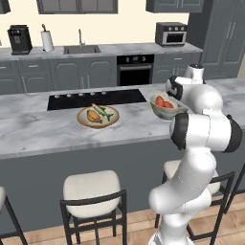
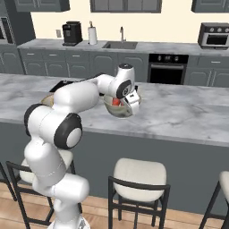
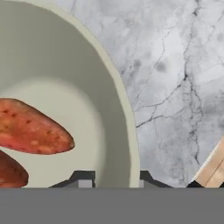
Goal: Place the bowl with the sweet potatos on the top shelf of the fridge. Place the bowl with the fish and chicken drumstick on the second highest shelf of the fridge.
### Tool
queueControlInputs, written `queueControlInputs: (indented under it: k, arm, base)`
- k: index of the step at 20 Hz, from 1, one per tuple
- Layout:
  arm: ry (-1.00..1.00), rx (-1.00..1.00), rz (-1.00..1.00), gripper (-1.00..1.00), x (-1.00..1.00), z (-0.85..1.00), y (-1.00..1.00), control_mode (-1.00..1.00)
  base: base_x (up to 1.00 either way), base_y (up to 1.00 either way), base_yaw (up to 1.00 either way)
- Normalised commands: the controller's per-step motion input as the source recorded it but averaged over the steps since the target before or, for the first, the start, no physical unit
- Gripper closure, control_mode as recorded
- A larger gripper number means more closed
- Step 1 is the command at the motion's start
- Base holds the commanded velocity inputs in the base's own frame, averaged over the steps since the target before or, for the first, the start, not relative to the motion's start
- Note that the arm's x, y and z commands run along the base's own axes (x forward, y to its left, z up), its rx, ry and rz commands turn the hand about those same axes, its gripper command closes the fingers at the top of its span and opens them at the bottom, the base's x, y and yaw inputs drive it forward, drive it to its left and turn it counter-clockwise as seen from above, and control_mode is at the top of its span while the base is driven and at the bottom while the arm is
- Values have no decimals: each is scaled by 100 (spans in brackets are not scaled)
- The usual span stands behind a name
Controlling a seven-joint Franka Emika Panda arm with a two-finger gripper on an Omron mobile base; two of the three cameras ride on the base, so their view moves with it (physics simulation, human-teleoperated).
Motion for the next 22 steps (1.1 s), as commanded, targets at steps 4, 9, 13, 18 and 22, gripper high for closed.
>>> queueControlInputs:
  k: [4, 9, 13, 18, 22]
  arm:
    - [-16, 0, 0, 100, -100, 59, 12, -100]
    - [-30, 3, 0, 100, -100, 68, 56, -100]
    - [-24, 4, -1, 100, -100, 74, 73, -100]
    - [-3, 3, 0, 100, -100, 58, 59, -100]
    - [6, 6, 1, 100, -100, 18, 46, -100]
  base:
    - [0, 0, 0]
    - [0, 0, 0]
    - [0, 0, 0]
    - [0, 0, 0]
    - [0, 0, 0]
